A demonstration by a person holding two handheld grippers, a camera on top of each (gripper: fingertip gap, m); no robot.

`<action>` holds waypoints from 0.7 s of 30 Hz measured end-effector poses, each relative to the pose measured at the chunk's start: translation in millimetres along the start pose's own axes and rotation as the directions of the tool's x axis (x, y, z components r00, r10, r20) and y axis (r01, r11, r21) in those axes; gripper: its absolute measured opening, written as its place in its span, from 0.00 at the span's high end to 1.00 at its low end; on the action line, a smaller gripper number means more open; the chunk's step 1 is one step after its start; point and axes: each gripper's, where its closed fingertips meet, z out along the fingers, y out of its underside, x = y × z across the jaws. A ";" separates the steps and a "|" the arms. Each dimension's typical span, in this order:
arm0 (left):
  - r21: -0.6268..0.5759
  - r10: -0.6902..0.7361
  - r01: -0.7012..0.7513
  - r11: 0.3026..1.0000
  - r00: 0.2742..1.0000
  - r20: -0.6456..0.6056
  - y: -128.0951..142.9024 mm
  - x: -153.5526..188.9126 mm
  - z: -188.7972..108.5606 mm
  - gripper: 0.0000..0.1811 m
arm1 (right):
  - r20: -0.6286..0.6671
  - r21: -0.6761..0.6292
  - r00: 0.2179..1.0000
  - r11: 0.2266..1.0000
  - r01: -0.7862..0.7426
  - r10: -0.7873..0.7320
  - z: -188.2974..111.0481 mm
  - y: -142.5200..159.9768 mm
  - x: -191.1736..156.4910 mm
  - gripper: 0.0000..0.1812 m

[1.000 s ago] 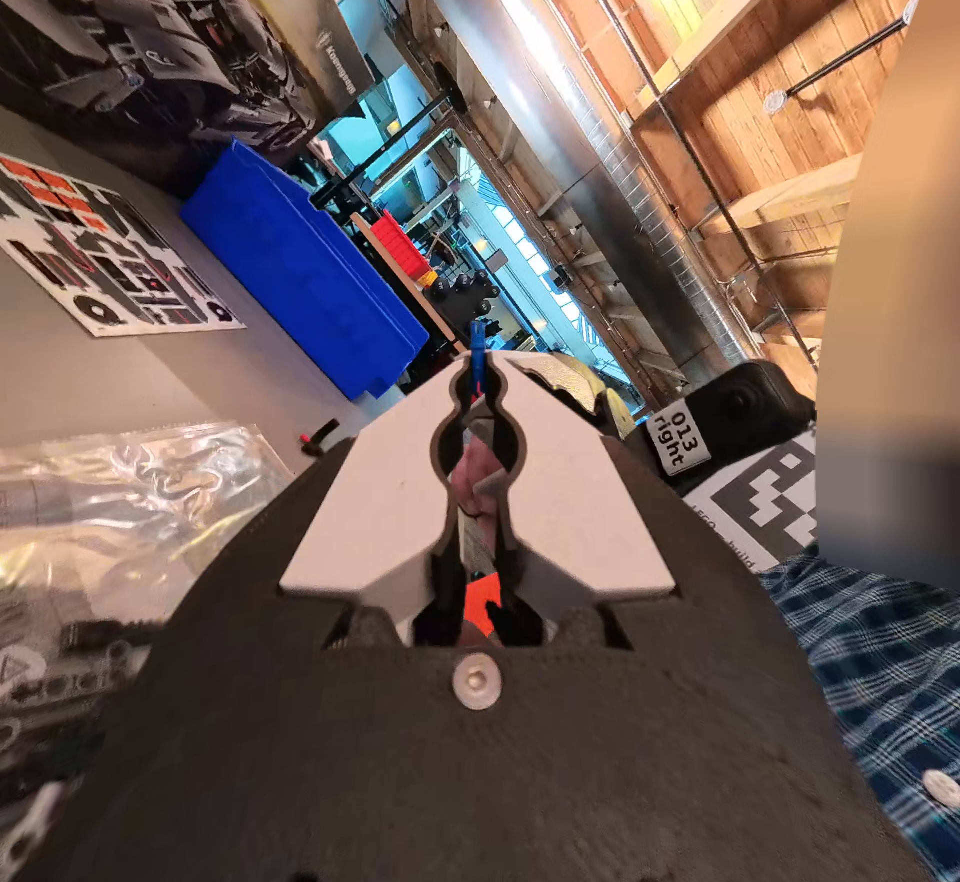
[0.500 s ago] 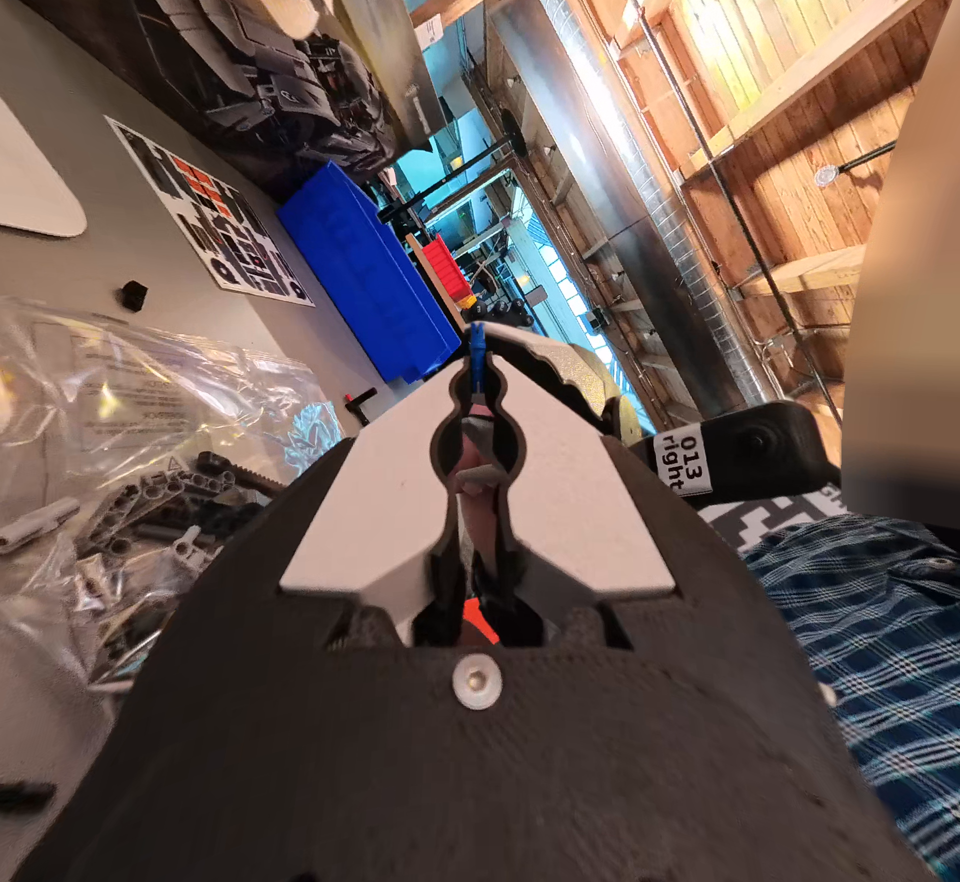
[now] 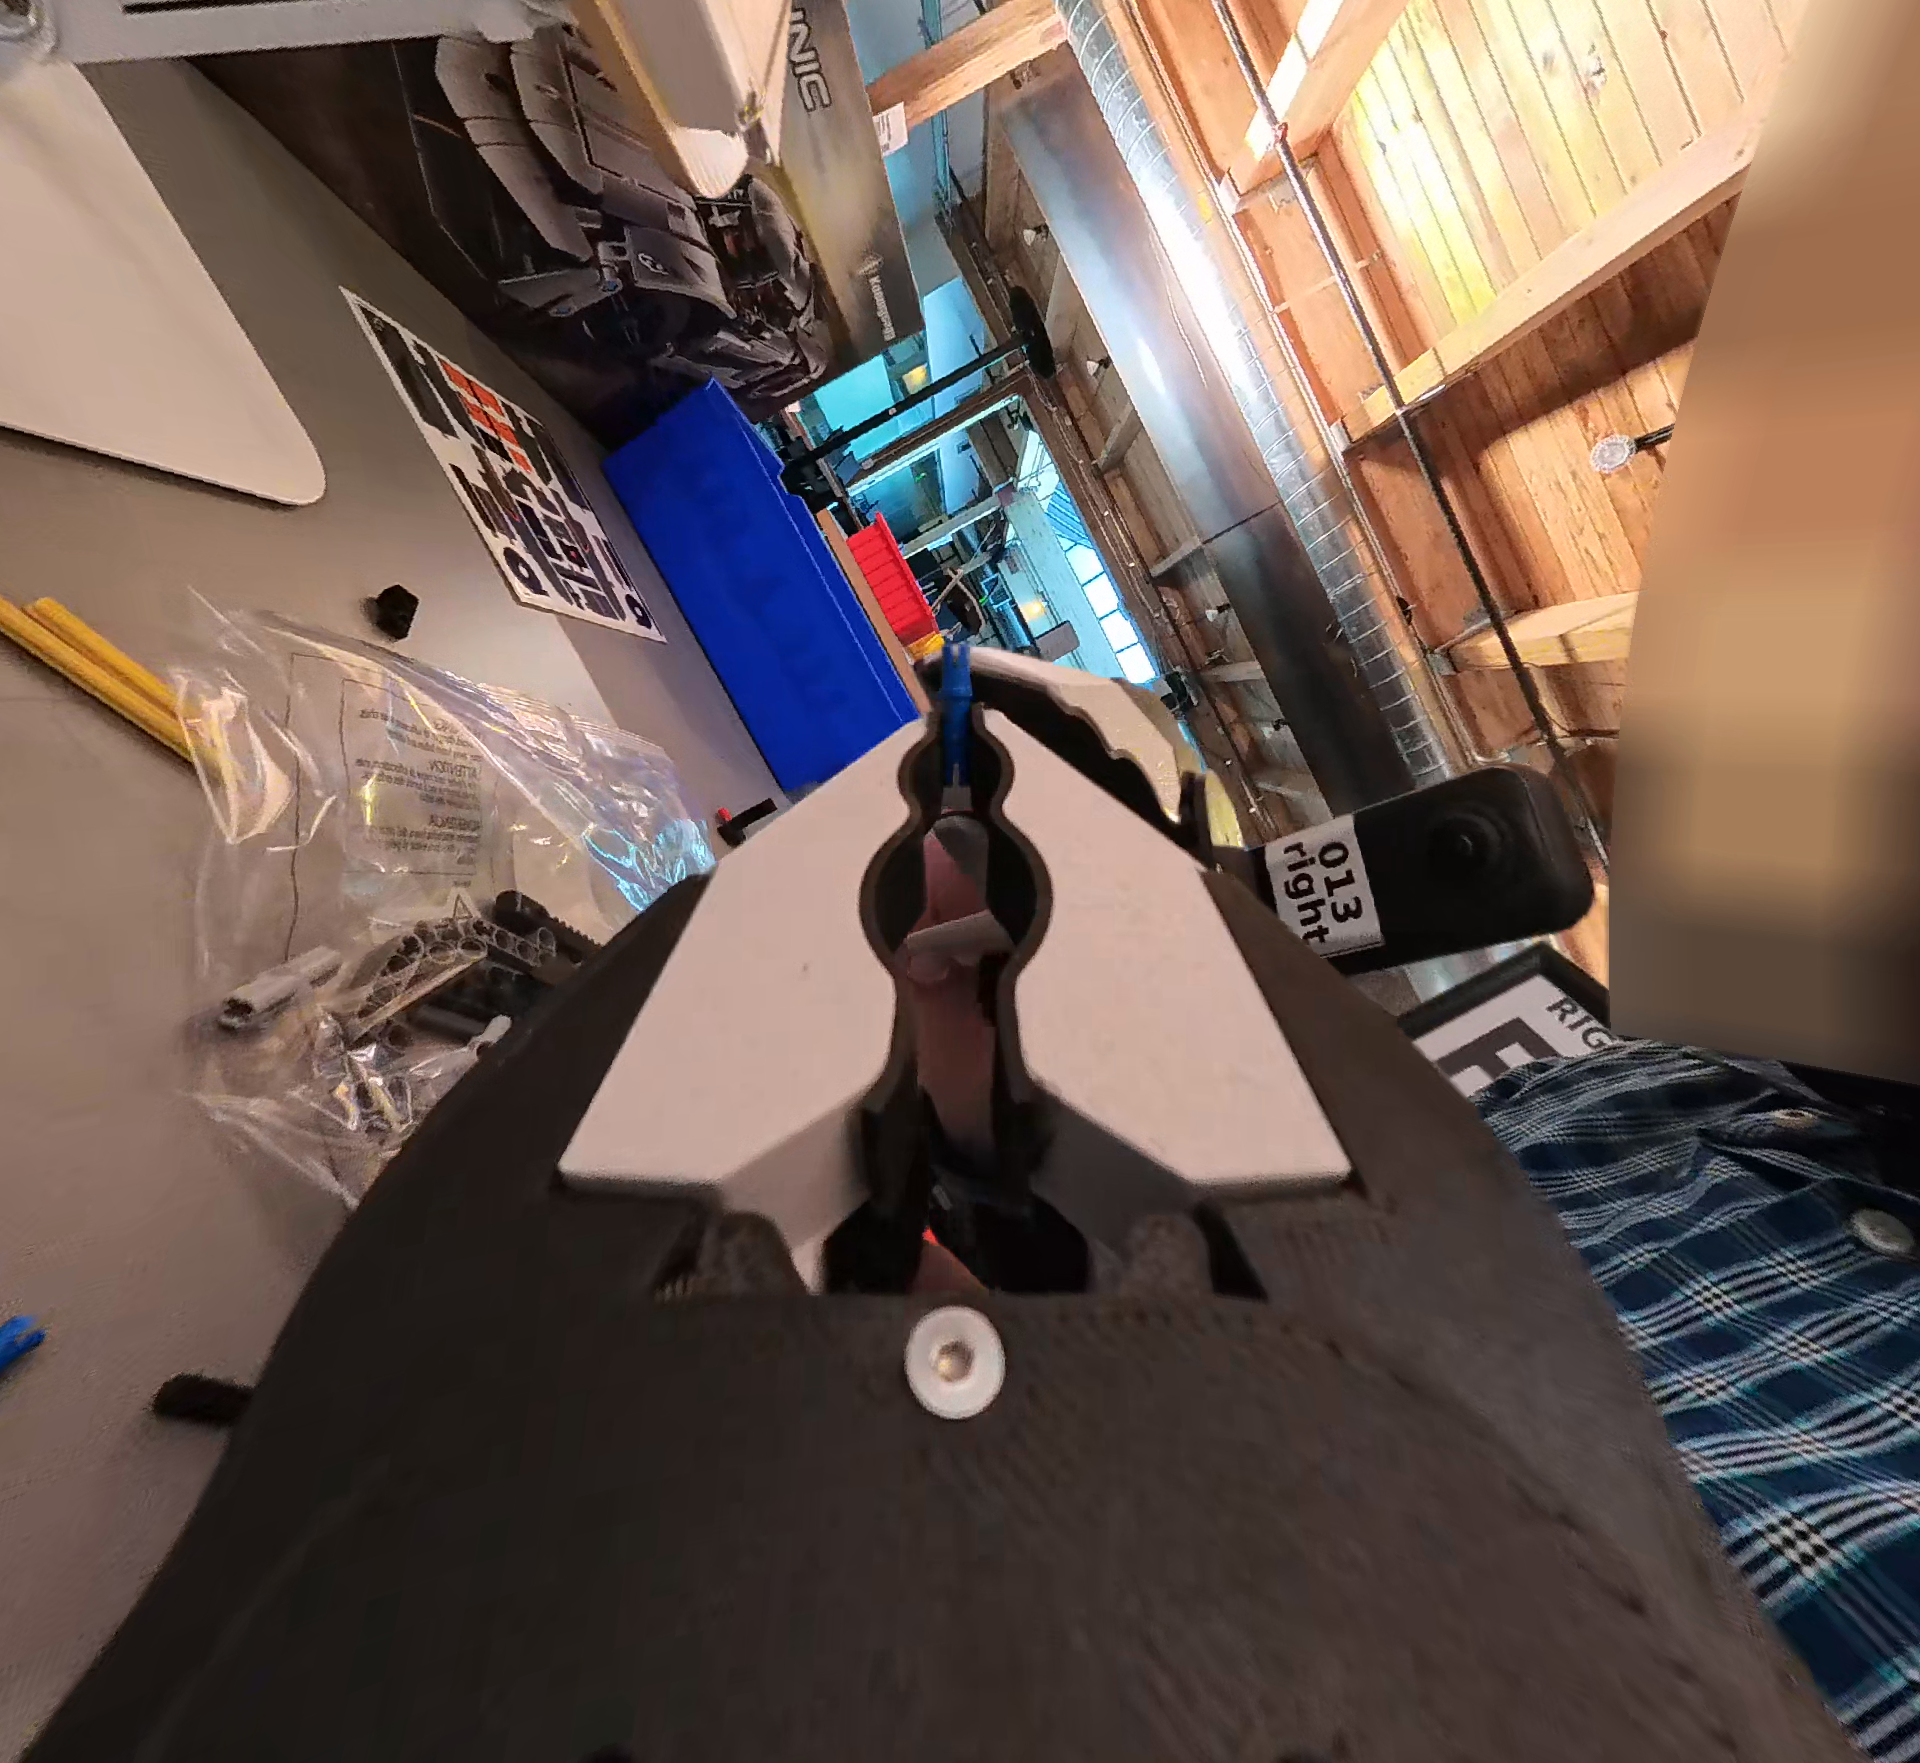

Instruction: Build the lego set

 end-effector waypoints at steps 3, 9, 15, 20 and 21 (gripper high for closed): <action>-0.005 -0.024 0.024 1.000 0.999 -0.034 -1.4 1.9 2.9 0.99 | 0.016 0.018 0.999 0.999 -0.035 0.035 -0.7 -0.7 2.8 0.88; -0.038 -0.023 0.021 0.999 0.998 -0.051 2.1 3.9 2.3 0.99 | 0.077 0.049 0.994 0.996 -0.079 0.075 -4.0 -0.5 0.3 0.89; -0.053 -0.055 0.052 0.997 0.997 -0.052 5.7 5.6 -13.8 0.99 | 0.173 0.069 0.982 0.994 -0.090 0.077 1.0 -4.0 -15.0 0.90; -0.053 -0.135 0.131 0.990 0.988 -0.071 8.9 3.0 -28.0 1.00 | 0.167 0.047 0.985 0.998 0.029 -0.036 9.4 -5.1 -21.3 0.80; -0.056 -0.150 0.146 0.988 0.986 -0.077 10.0 2.9 -30.1 1.00 | 0.190 0.042 0.980 0.998 0.053 -0.060 10.1 -5.1 -24.9 0.81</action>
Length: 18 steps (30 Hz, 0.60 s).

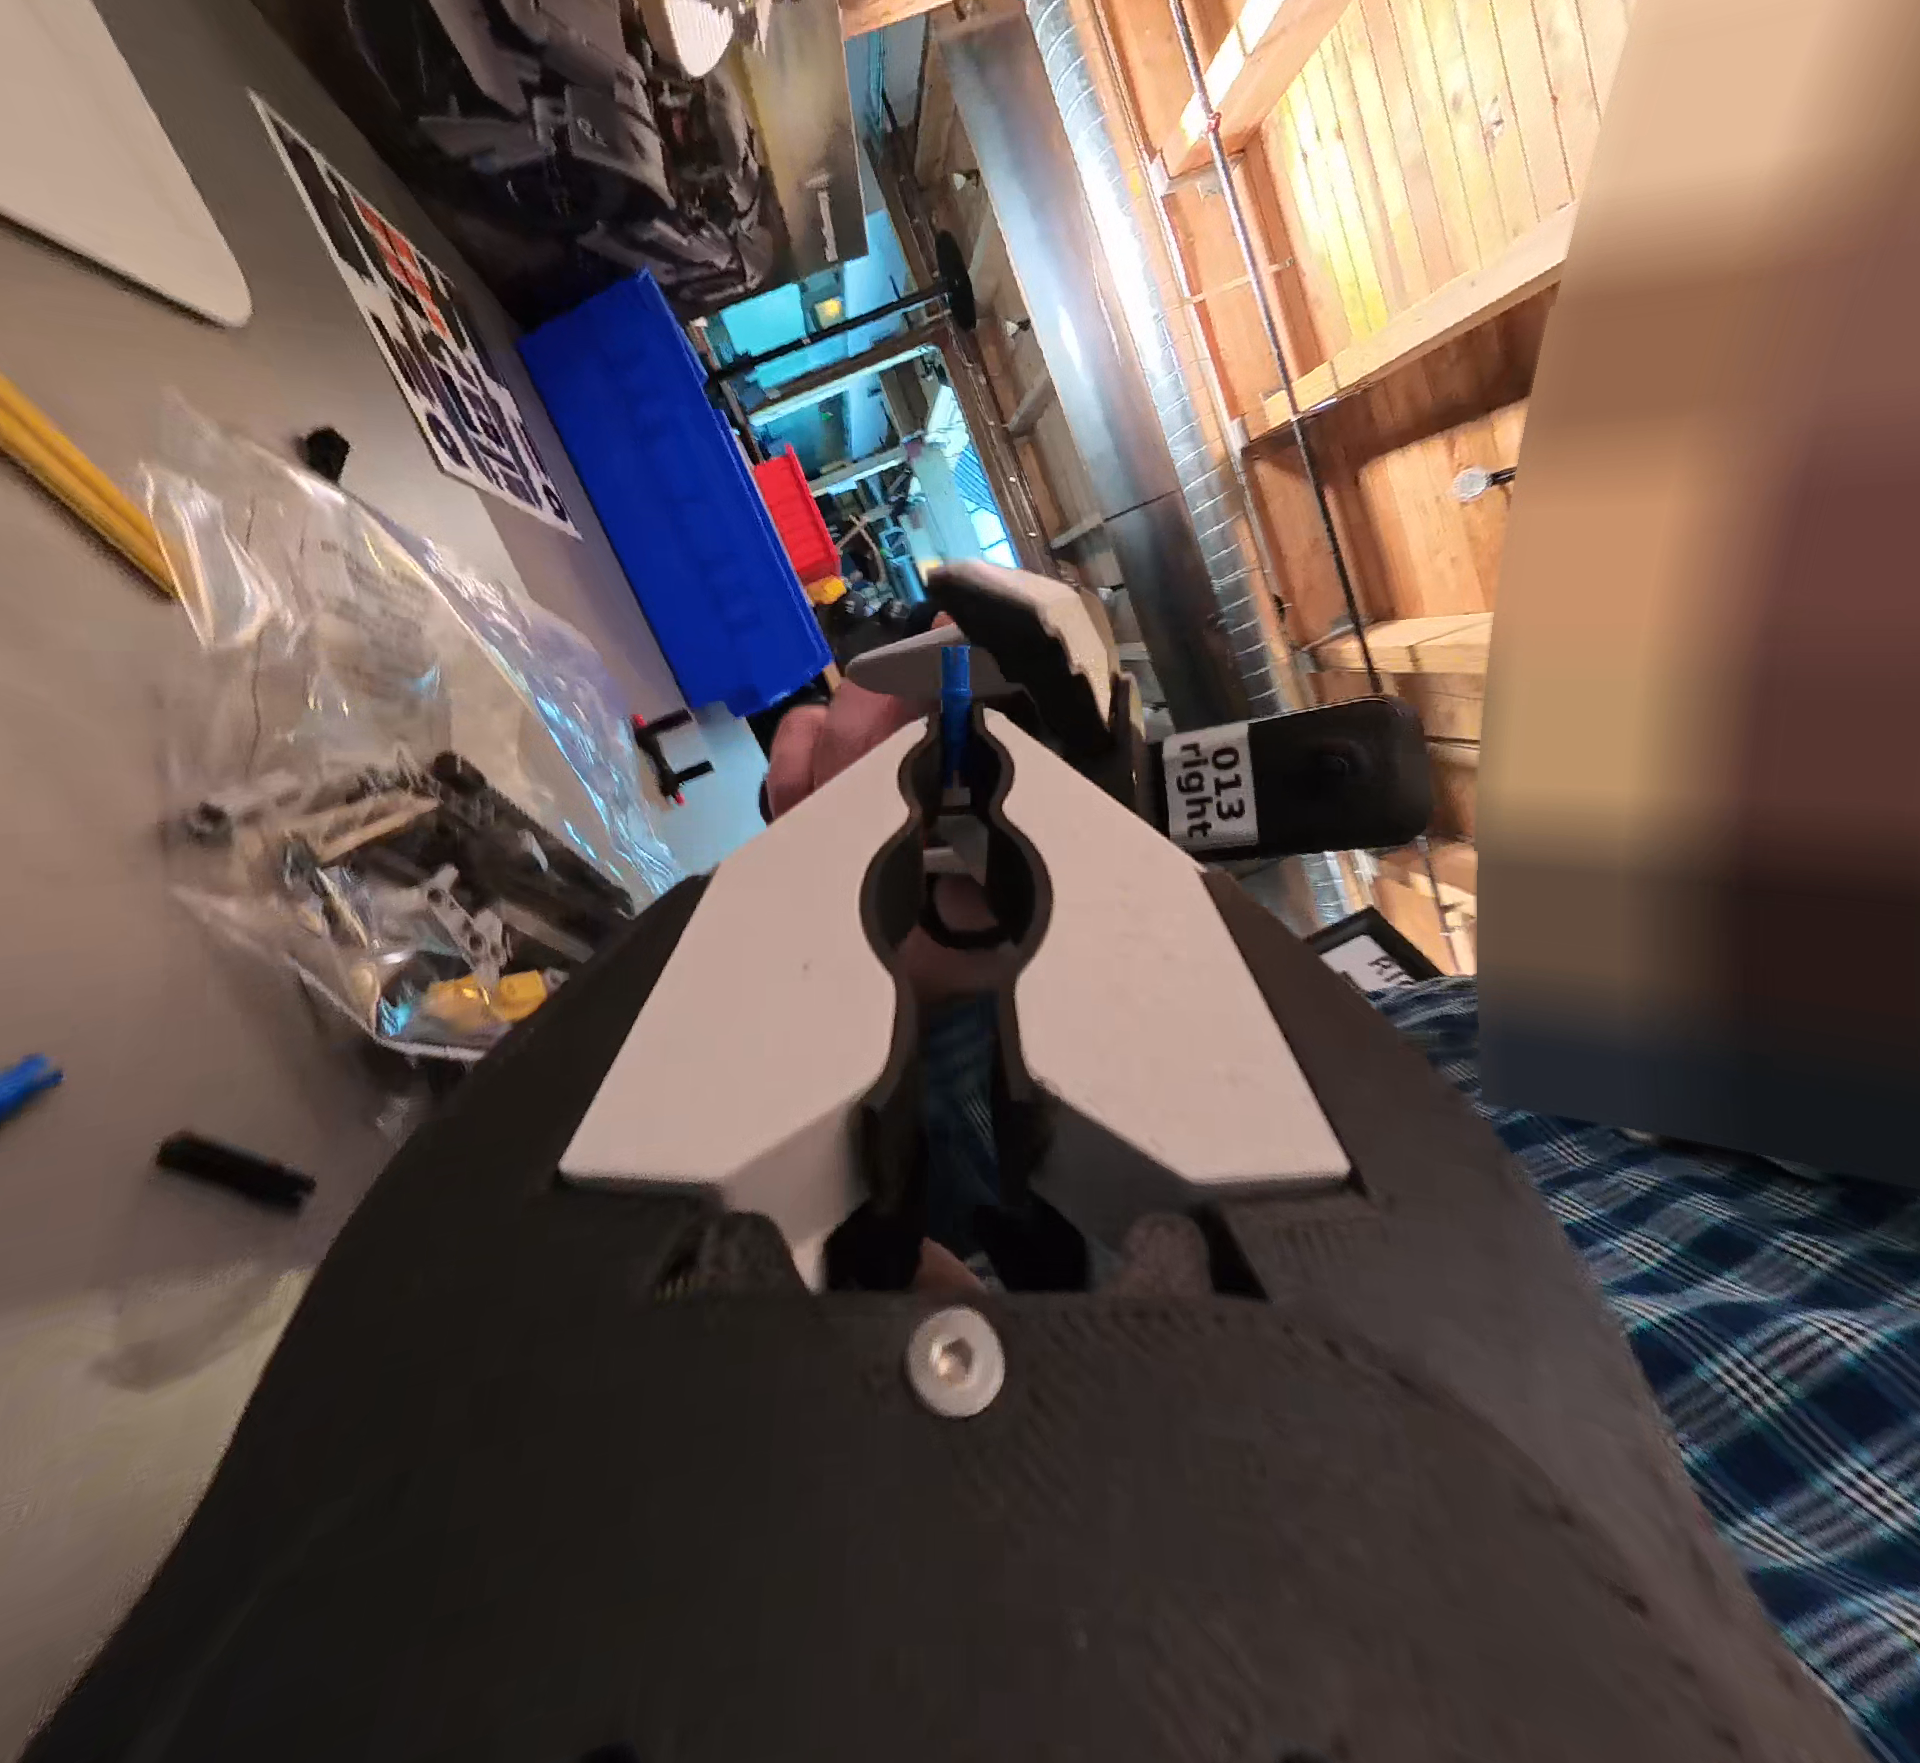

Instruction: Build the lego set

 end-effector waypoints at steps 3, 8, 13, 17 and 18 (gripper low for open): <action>-0.033 -0.025 0.024 0.999 0.999 -0.028 6.9 3.2 -2.7 1.00 | 0.104 -0.007 0.994 0.999 0.046 -0.045 2.3 -1.4 -13.0 0.86; -0.055 -0.046 0.043 0.998 0.997 -0.067 12.0 8.7 -4.9 0.99 | 0.188 -0.015 0.981 0.999 0.043 -0.040 0.1 -4.5 -21.1 0.88; -0.058 -0.048 0.044 0.997 0.996 -0.071 11.6 10.0 -5.1 0.95 | 0.201 -0.009 0.980 1.000 -0.003 0.004 -3.4 -2.6 -18.3 0.88; -0.069 -0.009 0.007 0.998 1.000 -0.028 10.5 6.3 -8.7 0.92 | 0.232 0.001 0.973 1.000 -0.017 0.016 -10.3 -3.9 -14.8 0.89; -0.076 0.015 -0.015 0.997 1.000 -0.009 9.4 4.4 -9.2 0.91 | 0.248 -0.002 0.969 1.000 -0.011 0.011 -11.8 -3.9 -16.0 0.89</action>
